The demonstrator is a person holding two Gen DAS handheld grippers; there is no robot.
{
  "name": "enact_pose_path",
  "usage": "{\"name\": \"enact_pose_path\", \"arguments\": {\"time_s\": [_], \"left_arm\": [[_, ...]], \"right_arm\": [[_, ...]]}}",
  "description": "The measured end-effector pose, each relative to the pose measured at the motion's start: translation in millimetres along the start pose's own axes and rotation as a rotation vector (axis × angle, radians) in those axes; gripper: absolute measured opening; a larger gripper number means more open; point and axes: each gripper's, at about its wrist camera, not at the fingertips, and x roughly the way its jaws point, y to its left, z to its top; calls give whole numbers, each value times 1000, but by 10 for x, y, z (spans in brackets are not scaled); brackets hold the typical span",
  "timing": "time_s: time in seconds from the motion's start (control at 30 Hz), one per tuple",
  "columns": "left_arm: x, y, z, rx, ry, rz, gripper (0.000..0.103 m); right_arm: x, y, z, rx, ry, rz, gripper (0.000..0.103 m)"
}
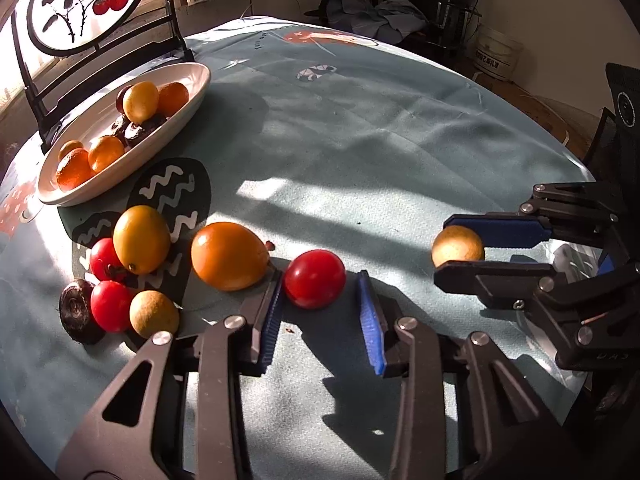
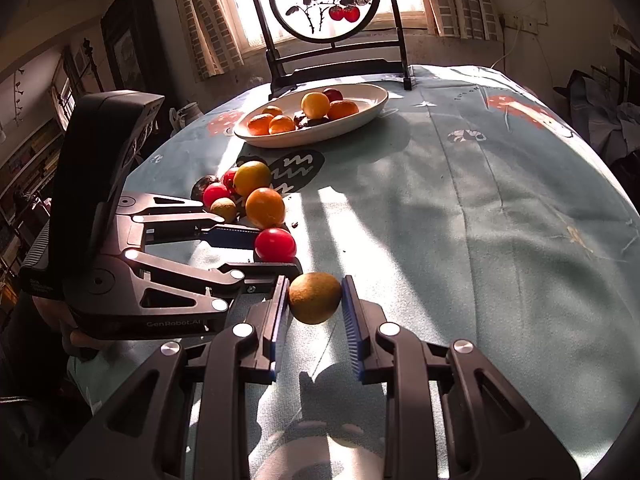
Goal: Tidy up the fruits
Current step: 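Grasp the small brown fruit with the right tool while the left grasps a red tomato, then carry both fruits onto the white plate and open both tools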
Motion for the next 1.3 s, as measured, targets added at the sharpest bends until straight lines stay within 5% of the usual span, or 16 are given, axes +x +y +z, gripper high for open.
{"name": "enact_pose_path", "arguments": {"time_s": [0.63,0.8,1.03,1.2,1.3], "left_arm": [[-386,126,-96,-65,-105,-46,29],[-513,390,-150,-136,-126,-67,29],[-721,1116,-5,-278,-181,22,29],[-705,1759,325,-394,-208,131,29],[-585,2023,560,-431,-215,159,29]], "right_arm": [[153,40,34,-16,87,-41,27],[229,96,125,17,112,50,27],[327,272,820,-37,-48,47,27],[668,52,1442,61,-185,28,27],[1030,-184,1713,167,-173,52,27]]}}
